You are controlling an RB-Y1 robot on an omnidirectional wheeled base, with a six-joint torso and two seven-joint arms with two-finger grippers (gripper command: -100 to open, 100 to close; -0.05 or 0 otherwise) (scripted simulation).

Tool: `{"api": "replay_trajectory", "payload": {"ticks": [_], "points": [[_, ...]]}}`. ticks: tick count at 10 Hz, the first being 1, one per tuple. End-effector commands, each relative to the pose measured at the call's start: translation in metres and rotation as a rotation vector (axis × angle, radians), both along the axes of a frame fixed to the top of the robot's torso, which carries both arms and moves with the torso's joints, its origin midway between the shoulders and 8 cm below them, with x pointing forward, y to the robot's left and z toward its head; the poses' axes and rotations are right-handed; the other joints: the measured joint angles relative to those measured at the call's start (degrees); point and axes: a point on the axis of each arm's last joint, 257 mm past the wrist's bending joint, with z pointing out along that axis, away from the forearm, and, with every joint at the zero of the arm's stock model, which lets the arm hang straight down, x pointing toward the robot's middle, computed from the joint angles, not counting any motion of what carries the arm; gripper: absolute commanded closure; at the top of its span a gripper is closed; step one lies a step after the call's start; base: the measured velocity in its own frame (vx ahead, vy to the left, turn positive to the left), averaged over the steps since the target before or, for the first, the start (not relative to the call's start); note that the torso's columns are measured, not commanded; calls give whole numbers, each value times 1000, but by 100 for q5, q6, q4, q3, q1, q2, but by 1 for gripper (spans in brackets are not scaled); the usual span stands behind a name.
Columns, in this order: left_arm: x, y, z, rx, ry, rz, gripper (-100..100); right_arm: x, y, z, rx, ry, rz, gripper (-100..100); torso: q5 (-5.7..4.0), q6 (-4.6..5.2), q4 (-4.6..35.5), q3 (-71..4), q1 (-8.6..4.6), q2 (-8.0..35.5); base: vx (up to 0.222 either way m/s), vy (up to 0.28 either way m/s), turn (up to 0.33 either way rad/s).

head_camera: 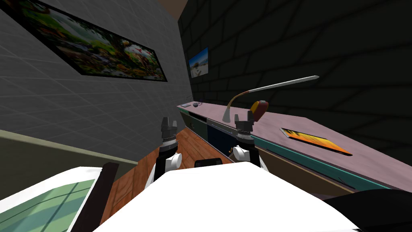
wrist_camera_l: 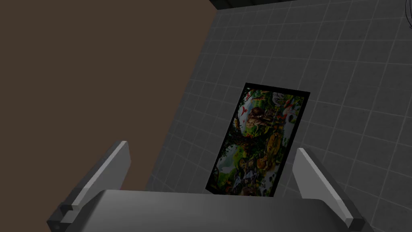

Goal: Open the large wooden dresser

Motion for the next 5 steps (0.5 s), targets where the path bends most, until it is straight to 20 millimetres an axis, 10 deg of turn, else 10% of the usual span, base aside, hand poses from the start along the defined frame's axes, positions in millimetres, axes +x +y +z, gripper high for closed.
{"api": "replay_trajectory", "payload": {"ticks": [1,5], "points": [[0,0,0,0,0,0,0,0,0,0,0,0,0,0,0,0,235,-467,0,232,0,0,0],[0,0,0,0,0,0,0,0,0,0,0,0,0,0,0,0,1846,-3692,0,1845,0,0,0]]}}
